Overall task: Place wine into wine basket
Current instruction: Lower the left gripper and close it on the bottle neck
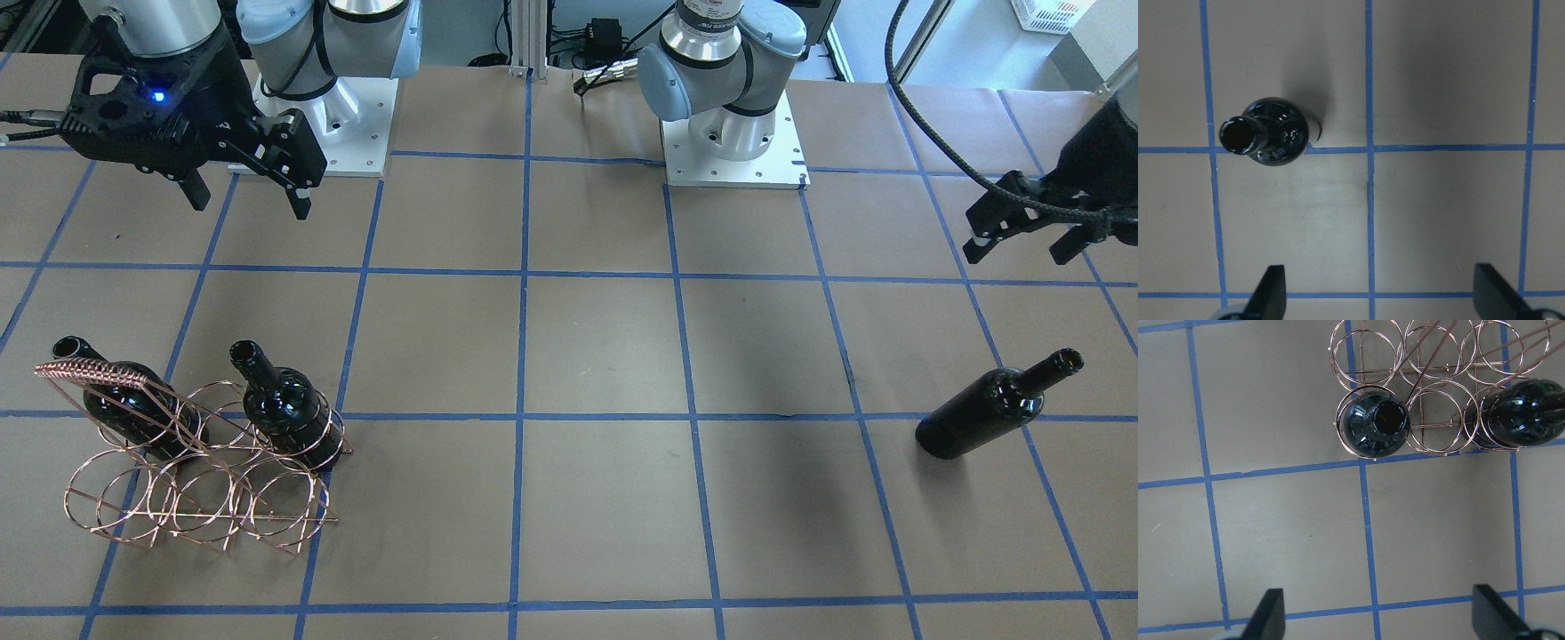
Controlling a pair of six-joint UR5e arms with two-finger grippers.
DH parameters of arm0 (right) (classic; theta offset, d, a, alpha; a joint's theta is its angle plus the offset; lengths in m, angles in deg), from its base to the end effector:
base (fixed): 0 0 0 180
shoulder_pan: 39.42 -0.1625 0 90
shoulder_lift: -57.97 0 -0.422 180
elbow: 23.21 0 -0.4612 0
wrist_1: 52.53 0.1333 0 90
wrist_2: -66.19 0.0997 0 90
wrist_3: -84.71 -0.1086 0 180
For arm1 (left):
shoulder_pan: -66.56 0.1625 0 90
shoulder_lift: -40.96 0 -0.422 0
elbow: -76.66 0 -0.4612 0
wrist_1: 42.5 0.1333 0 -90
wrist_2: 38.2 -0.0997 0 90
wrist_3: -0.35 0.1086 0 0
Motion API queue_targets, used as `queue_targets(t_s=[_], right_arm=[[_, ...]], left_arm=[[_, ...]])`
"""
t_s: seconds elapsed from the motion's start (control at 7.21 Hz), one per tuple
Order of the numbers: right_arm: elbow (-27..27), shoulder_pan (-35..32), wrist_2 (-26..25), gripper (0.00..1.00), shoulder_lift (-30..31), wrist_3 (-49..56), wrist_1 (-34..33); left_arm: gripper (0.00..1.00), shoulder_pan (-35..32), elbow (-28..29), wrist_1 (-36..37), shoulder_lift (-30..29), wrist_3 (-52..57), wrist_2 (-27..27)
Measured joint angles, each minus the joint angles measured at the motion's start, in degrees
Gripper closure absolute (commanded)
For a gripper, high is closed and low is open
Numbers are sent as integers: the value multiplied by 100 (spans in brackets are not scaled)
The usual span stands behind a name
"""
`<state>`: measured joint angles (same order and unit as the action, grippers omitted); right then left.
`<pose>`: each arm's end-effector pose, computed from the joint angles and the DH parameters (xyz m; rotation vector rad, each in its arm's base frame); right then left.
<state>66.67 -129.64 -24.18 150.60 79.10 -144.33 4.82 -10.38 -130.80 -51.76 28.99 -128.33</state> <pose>0.1347 -0.5488 0.5058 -0.1479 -3.1332 0.1250 0.1596 -0.5779 0.4808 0.0103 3.1231 -0.0448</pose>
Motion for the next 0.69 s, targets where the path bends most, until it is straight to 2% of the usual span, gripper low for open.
queue_targets(t_s=[0.69], right_arm=[[3,-3,-9,0,6,13,3]], left_arm=[[0,410,183,782,-927,882,23]])
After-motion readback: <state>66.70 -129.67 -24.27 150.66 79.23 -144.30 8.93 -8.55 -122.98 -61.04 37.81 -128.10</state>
